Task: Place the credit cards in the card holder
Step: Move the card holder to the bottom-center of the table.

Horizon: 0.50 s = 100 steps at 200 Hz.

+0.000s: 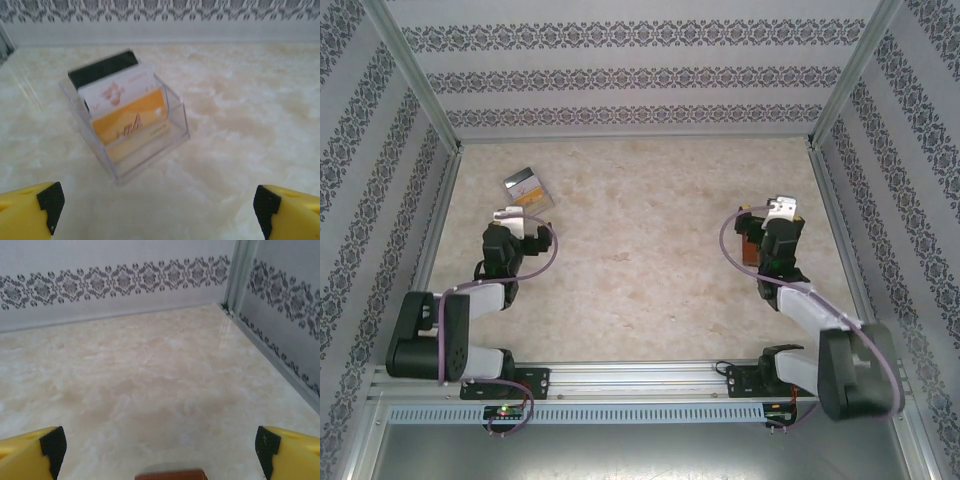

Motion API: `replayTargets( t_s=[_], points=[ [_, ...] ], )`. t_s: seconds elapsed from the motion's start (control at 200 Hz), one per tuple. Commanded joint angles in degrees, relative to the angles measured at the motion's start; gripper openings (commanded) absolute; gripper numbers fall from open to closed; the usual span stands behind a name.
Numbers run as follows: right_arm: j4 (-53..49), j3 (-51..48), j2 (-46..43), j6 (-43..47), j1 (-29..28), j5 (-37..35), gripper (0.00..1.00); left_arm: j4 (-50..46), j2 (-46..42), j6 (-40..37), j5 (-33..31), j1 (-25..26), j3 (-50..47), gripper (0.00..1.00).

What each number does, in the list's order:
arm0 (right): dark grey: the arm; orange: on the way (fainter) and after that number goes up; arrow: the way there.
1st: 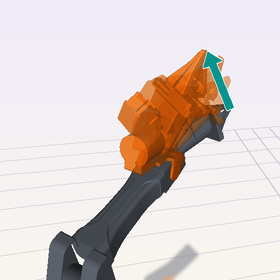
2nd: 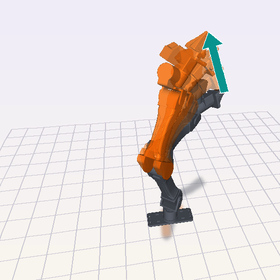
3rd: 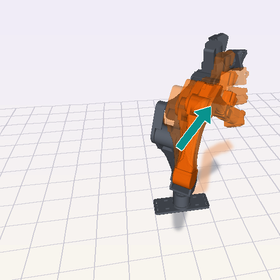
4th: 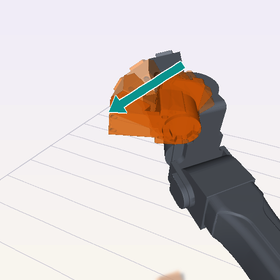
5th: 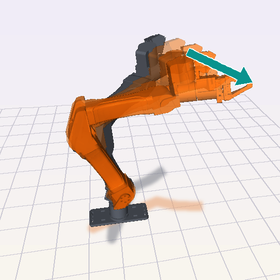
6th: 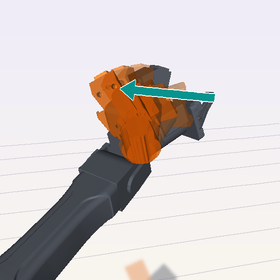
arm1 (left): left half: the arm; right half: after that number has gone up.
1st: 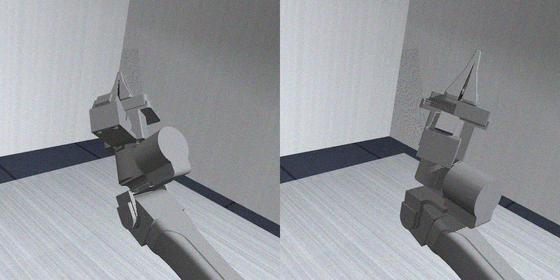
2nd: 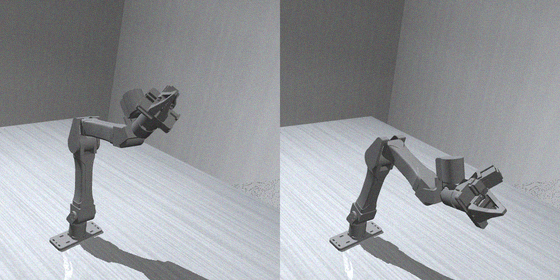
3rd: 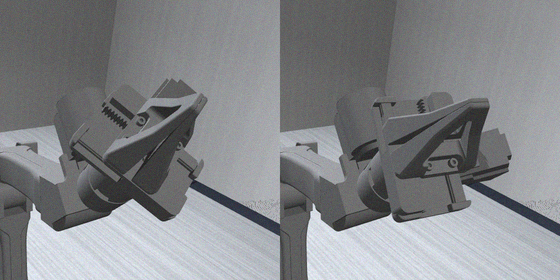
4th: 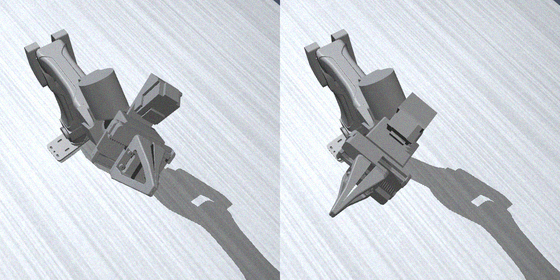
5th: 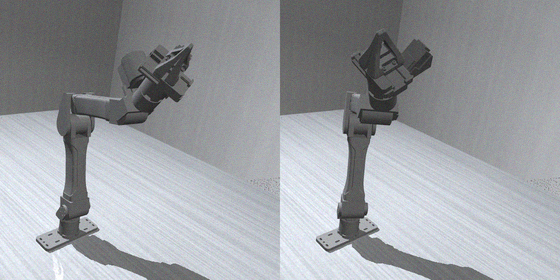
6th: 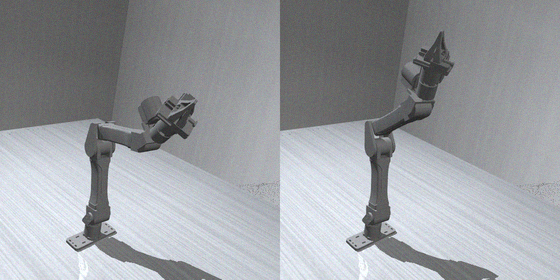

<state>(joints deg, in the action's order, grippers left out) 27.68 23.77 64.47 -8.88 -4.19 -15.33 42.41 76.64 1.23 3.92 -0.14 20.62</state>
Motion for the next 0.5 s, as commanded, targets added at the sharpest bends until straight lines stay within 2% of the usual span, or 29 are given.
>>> replayTargets(
  t_s=[0.0, 0.06, 0.12, 0.2, 0.23, 0.265, 0.315, 0.35, 0.42, 0.495],
  points=[
    [-23.1, 6.3, -4.4, -7.8, 2.8, 3.0, 0.98, -7.9, -5.6, 3.2, 0.1, -1.0, 1.0, 0.99],
    [-33.9, 11.5, -3.4, -10.0, 5.9, 7.8, 0.98, -12.1, -9.1, 4.7, -0.2, -1.0, 1.9, 0.99],
    [-44.4, 17.1, -0.4, -15.3, 8.9, 9.4, 0.98, -15.3, -12.5, 5.5, 1.5, -1.0, 2.4, 0.99],
    [-52.5, 22.3, 4.5, -16.6, 12.5, 16.7, 0.98, -18.4, -17.5, 7.8, 2.7, -1.0, 2.4, 0.99],
    [-53.5, 23.1, 6.0, -17.7, 13.5, 18.1, 0.97, -20.3, -19.7, 10.5, 0.9, -1.1, 2.6, 0.99],
    [-53.7, 23.4, 7.6, -18.6, 14.6, 20.7, 0.92, -23.5, -22.1, 15.3, -2.6, -1.0, 3.1, 0.99],
    [-53.1, 23.7, 10.4, -19.1, 16.3, 26.2, 0.87, -32.9, -25.6, 24.8, -10.5, -1.0, 4.7, 0.99],
    [-51.8, 23.9, 12.6, -18.9, 17.0, 30.3, 0.84, -36.7, -27.5, 28.1, -13.3, -1.0, 5.4, 0.99],
    [-50.5, 25.3, 17.1, -19.1, 17.2, 33.0, 0.72, -40.4, -30.6, 31.7, -13.7, -1.1, 5.7, 0.99],
    [-51.3, 28.3, 22.2, -19.1, 17.0, 34.1, 0.61, -42.7, -32.3, 31.8, -9.5, -1.1, 6.4, 0.99]
  ],
)
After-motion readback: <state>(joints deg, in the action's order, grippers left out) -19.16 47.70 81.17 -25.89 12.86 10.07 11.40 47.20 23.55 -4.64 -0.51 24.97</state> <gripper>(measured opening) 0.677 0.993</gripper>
